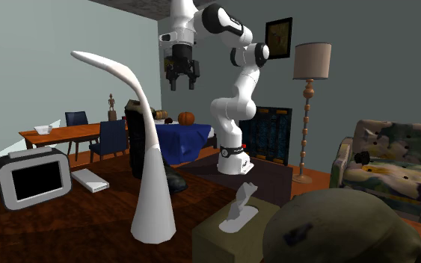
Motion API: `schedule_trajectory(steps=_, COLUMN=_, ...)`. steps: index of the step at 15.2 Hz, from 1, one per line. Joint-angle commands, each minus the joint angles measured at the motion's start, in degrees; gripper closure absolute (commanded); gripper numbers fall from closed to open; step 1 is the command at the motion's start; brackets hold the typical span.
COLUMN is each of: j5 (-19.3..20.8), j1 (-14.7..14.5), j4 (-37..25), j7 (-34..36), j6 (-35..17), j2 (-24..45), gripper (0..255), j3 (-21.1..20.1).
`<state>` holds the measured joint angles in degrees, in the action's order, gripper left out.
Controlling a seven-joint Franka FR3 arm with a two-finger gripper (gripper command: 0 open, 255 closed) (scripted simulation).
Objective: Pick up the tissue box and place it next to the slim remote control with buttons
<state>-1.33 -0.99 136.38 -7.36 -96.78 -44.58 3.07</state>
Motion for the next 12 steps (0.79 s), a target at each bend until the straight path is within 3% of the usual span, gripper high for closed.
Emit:
schedule_trajectory(steps=1, j5=0.0, j1=0.0, j4=0.0, j7=0.0, j6=0.0, j2=0.0, gripper=0, j3=0.0)
schedule_trajectory(steps=12, j5=2.76, j1=-5.43, j4=-11.25, j7=0.73, j6=-8.53, j2=20.35, gripper=0, j3=-9.73)
